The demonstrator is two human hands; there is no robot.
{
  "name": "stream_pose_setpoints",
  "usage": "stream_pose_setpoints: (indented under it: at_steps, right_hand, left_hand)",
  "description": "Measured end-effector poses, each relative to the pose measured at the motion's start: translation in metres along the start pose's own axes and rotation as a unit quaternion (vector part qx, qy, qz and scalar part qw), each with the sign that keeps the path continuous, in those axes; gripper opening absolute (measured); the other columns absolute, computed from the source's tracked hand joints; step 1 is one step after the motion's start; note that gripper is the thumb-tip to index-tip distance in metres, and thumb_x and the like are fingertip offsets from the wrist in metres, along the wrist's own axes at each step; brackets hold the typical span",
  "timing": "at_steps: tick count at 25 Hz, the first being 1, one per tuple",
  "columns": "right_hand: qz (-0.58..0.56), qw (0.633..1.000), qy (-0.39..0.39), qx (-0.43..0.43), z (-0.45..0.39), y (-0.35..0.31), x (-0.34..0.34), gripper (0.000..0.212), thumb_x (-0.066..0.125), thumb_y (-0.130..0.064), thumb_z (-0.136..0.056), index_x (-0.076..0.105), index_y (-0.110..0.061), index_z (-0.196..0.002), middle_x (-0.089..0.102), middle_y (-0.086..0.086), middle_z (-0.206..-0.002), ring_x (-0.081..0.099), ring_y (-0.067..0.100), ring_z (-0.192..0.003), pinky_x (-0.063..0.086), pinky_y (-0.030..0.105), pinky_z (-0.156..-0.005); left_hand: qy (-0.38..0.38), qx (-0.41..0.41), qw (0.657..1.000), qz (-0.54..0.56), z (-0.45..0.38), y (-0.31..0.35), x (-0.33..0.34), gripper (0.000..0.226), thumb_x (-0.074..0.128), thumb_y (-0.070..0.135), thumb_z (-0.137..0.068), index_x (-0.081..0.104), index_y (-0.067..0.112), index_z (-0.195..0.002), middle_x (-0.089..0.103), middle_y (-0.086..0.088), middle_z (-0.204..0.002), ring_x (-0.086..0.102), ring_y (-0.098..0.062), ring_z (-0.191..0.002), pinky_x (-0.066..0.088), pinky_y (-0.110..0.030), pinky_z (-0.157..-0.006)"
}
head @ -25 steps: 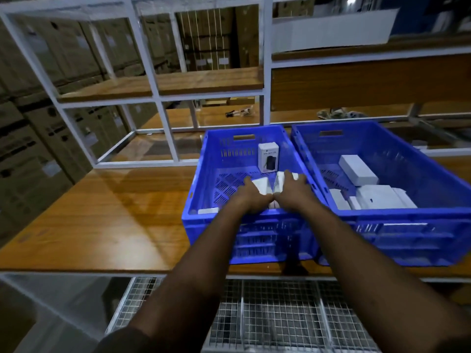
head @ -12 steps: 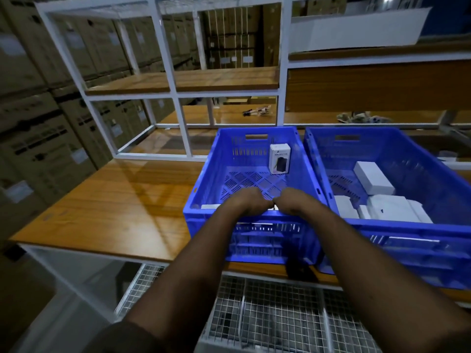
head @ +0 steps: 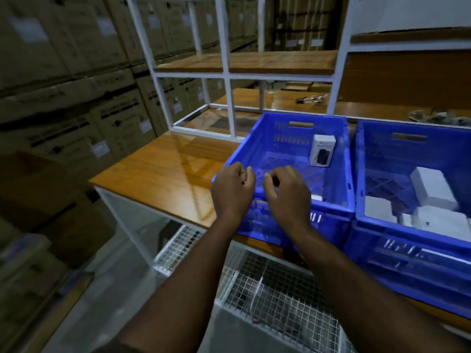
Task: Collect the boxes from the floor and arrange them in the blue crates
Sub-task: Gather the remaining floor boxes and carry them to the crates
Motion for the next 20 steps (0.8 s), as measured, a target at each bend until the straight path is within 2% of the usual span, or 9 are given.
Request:
stream_pose_setpoints:
  at_steps: [4, 8, 12, 15, 18, 20]
  right_hand:
    - [-0.074, 0.994, -0.041, -0.073, 0.036, -0.042, 0.036, 0.017, 0.056, -0.026, -0.09, 0.057, -0.016, -0.077, 0.057, 0.003, -0.08, 0.055, 0.027, -0.081, 0.044, 0.042, -0.074]
    - [-0.13, 0.972, -0.166, -0.102, 0.088, -0.088, 0.091, 0.02, 0.054, -0.032, -0.092, 0.058, -0.016, -0.08, 0.056, 0.001, -0.081, 0.054, 0.024, -0.081, 0.045, 0.041, -0.072]
    - [-0.136, 0.926, -0.33, -0.125, 0.151, -0.136, 0.145, 0.025, 0.051, -0.039, -0.094, 0.063, -0.018, -0.086, 0.059, 0.0, -0.088, 0.057, 0.02, -0.085, 0.048, 0.037, -0.069]
    - [-0.134, 0.878, -0.431, -0.162, 0.204, -0.184, 0.163, 0.028, 0.052, -0.042, -0.094, 0.066, -0.019, -0.09, 0.062, 0.001, -0.09, 0.06, 0.022, -0.082, 0.051, 0.037, -0.068]
    - [-0.141, 0.837, -0.492, -0.192, 0.26, -0.228, 0.162, 0.027, 0.051, -0.042, -0.095, 0.064, -0.021, -0.084, 0.063, -0.001, -0.082, 0.06, 0.02, -0.076, 0.051, 0.035, -0.067]
    - [-0.144, 0.814, -0.523, -0.206, 0.302, -0.258, 0.159, 0.028, 0.051, -0.044, -0.096, 0.065, -0.021, -0.089, 0.065, -0.001, -0.085, 0.059, 0.018, -0.077, 0.048, 0.033, -0.067]
  left_hand:
    - [0.029, -0.098, 0.994, -0.026, 0.045, -0.061, -0.042, 0.04, 0.062, 0.032, -0.09, 0.039, 0.017, -0.062, 0.046, 0.001, -0.054, 0.044, -0.018, -0.053, 0.027, -0.035, -0.051]
    - [0.035, -0.181, 0.98, -0.08, 0.099, -0.119, -0.09, 0.035, 0.061, 0.041, -0.093, 0.044, 0.026, -0.067, 0.049, 0.007, -0.057, 0.047, -0.005, -0.052, 0.029, -0.026, -0.048]
    - [0.07, -0.266, 0.952, -0.132, 0.156, -0.17, -0.151, 0.024, 0.059, 0.044, -0.094, 0.056, 0.027, -0.077, 0.056, 0.009, -0.065, 0.057, -0.012, -0.064, 0.039, -0.03, -0.056]
    - [0.097, -0.326, 0.927, -0.158, 0.206, -0.201, -0.2, 0.02, 0.059, 0.042, -0.095, 0.057, 0.028, -0.081, 0.059, 0.009, -0.069, 0.057, -0.013, -0.067, 0.038, -0.029, -0.058]
    - [0.117, -0.37, 0.902, -0.189, 0.261, -0.222, -0.244, 0.021, 0.056, 0.043, -0.096, 0.06, 0.026, -0.085, 0.061, 0.008, -0.073, 0.058, -0.013, -0.069, 0.037, -0.028, -0.056]
    - [0.13, -0.397, 0.885, -0.205, 0.306, -0.23, -0.277, 0.024, 0.055, 0.045, -0.097, 0.06, 0.025, -0.085, 0.062, 0.007, -0.074, 0.059, -0.014, -0.07, 0.04, -0.029, -0.056]
Point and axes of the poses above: each hand's wrist, its own z-axis away from the middle knuckle, its own x-axis out of the palm, y = z × x, the point moved 9 cm from there along -z, towards the middle knuckle
